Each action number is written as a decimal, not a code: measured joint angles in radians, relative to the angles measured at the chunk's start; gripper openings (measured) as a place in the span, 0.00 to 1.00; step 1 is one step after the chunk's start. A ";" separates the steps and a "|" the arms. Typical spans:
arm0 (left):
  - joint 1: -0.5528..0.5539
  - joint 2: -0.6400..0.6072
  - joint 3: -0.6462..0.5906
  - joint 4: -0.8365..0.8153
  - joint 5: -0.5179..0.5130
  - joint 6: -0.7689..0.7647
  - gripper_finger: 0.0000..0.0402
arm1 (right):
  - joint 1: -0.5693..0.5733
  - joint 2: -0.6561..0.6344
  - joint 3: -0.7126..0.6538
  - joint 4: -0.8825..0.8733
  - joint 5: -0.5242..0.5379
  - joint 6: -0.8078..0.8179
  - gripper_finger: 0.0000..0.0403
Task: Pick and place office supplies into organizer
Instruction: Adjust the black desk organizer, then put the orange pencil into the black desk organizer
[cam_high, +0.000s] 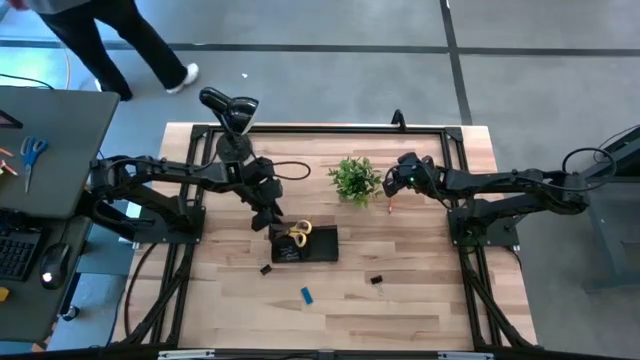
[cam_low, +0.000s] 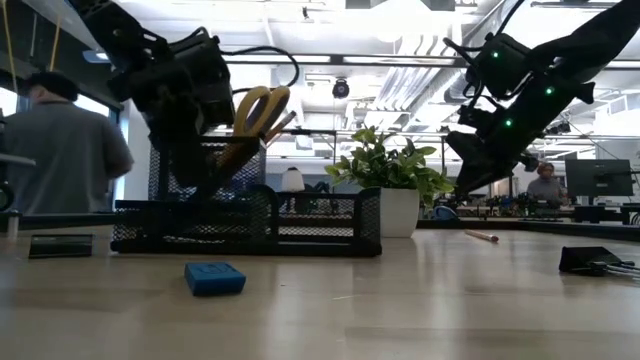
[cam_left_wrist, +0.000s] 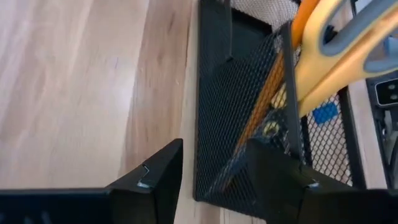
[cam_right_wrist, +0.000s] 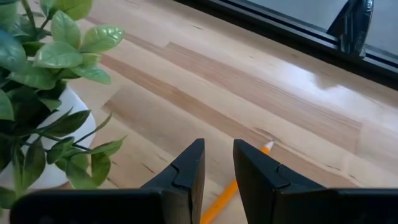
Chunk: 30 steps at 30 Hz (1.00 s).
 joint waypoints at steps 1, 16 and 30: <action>0.001 -0.001 0.001 0.004 0.000 0.001 0.41 | 0.002 0.000 0.000 -0.002 0.000 0.009 0.19; 0.004 -0.003 0.122 -0.158 -0.112 0.039 0.41 | 0.185 0.080 0.000 -0.027 0.140 0.188 0.19; 0.005 -0.134 0.235 -0.129 -0.356 0.074 0.41 | 0.357 0.317 0.000 -0.089 0.371 0.617 0.19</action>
